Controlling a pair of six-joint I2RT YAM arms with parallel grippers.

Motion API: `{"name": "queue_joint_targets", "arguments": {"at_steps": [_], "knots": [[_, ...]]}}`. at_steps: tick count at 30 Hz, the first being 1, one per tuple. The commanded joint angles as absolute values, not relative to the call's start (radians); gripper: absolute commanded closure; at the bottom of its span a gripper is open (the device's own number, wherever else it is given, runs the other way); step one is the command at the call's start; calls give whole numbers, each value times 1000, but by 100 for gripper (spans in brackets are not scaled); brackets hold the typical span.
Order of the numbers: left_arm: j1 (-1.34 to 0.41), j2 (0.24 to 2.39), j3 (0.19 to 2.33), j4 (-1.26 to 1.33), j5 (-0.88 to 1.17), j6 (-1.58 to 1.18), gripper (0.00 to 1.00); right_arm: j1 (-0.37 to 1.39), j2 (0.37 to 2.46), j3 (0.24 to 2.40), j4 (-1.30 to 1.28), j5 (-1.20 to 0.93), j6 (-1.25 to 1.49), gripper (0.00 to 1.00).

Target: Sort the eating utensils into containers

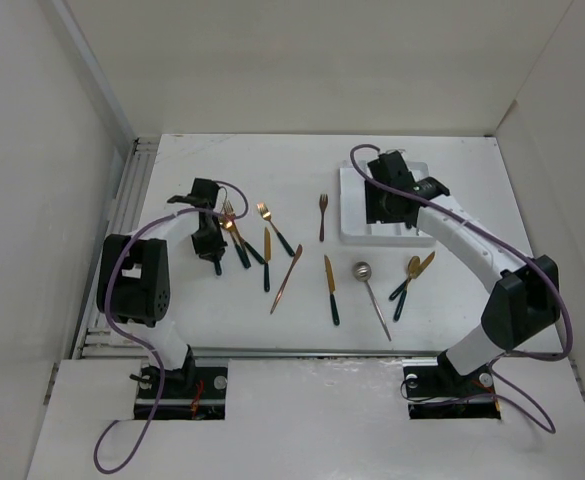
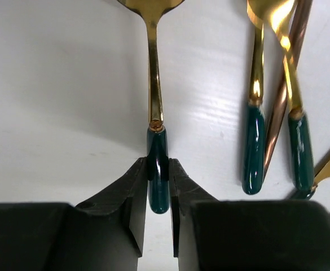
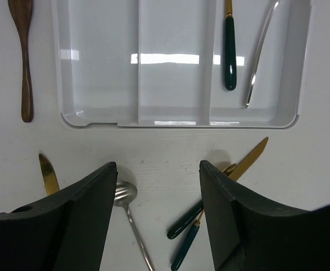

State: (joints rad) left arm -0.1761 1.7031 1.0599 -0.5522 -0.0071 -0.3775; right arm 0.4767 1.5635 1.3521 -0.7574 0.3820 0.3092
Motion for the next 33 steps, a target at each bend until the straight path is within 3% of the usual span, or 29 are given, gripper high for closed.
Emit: {"name": "queue_joint_targets", "arguments": {"at_steps": [1, 5, 8, 13, 17, 24, 33], "knots": [[-156, 1658, 1187, -583, -110, -293, 100, 453, 1535, 1436, -678, 408, 321, 35], [-156, 1608, 1333, -566, -130, -218, 100, 431, 1578, 1528, -660, 436, 340, 35], [-201, 1592, 1429, -448, -5, -124, 100, 373, 1578, 1551, -629, 416, 362, 35], [-325, 1763, 1702, -304, 234, -170, 100, 267, 1578, 1551, -589, 335, 414, 36], [-429, 1893, 1825, -213, 305, -279, 100, 229, 1578, 1551, -600, 365, 423, 37], [-549, 2103, 1942, -112, 448, -472, 100, 198, 1497, 1460, -649, 409, 433, 37], [-614, 2221, 1963, -41, 368, -554, 100, 198, 1408, 1350, -692, 428, 442, 37]]}}
